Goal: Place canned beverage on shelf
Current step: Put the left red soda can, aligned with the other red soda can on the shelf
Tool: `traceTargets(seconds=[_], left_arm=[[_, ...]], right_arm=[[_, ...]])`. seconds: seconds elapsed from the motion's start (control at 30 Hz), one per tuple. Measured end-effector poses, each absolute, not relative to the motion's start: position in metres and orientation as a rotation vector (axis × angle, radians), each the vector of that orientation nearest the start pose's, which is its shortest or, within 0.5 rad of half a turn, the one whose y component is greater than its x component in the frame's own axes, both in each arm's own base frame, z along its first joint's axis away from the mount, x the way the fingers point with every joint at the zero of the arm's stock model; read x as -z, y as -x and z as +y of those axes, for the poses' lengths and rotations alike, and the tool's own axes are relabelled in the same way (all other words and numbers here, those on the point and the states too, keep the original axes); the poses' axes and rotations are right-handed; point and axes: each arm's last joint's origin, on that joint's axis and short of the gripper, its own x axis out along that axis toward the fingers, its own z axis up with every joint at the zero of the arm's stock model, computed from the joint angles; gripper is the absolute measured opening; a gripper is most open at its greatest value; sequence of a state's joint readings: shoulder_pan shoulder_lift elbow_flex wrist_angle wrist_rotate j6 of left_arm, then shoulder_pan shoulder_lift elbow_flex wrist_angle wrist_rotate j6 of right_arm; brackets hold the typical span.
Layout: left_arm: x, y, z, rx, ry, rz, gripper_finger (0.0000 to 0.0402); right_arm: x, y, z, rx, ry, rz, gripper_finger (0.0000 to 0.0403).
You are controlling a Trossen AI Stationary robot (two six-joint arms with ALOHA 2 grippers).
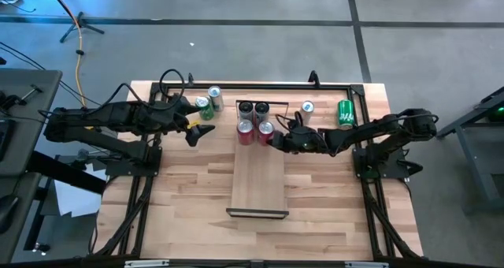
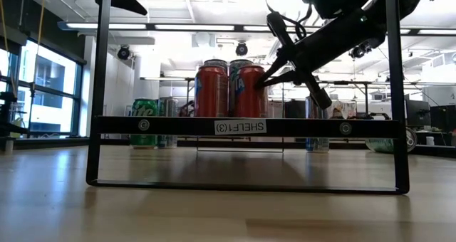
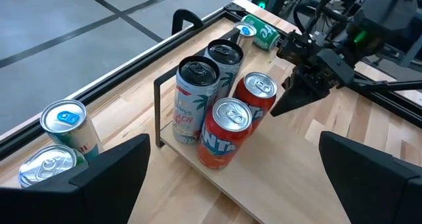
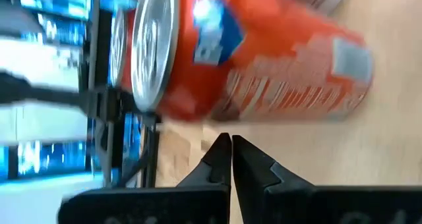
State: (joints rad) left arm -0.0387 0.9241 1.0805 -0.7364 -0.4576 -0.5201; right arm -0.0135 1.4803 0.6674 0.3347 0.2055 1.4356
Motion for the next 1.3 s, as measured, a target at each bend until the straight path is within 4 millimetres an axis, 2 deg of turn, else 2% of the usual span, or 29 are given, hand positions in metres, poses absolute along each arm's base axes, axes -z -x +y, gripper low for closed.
traceTargets(seconds=[0.13, 0.23, 0.53, 0.8, 1.3], left_arm=[[-0.360, -0.172, 0.006, -0.541, 0.355, 0.445, 0.0397], [-0.360, -0.172, 0.006, -0.542, 0.355, 0.444, 0.0397], [-0.360, -0.172, 0.006, -0.543, 0.355, 0.444, 0.0397], [-0.360, -0.172, 0.006, -0.543, 0.355, 0.444, 0.0397], [-0.360, -0.172, 0.006, -0.544, 0.355, 0.443, 0.0397]], right_arm=[[-0.186, -0.293, -0.006, 0.433, -1.329, 0.324, 0.0000], [-0.187, -0.287, -0.002, 0.444, -1.305, 0.380, 0.0000], [-0.190, -0.271, -0.015, 0.698, -1.264, 0.317, 0.0000], [-0.192, -0.275, -0.029, 0.718, -1.281, 0.222, 0.0000], [-0.180, -0.290, -0.028, 0.616, -1.328, 0.224, 0.0000]])
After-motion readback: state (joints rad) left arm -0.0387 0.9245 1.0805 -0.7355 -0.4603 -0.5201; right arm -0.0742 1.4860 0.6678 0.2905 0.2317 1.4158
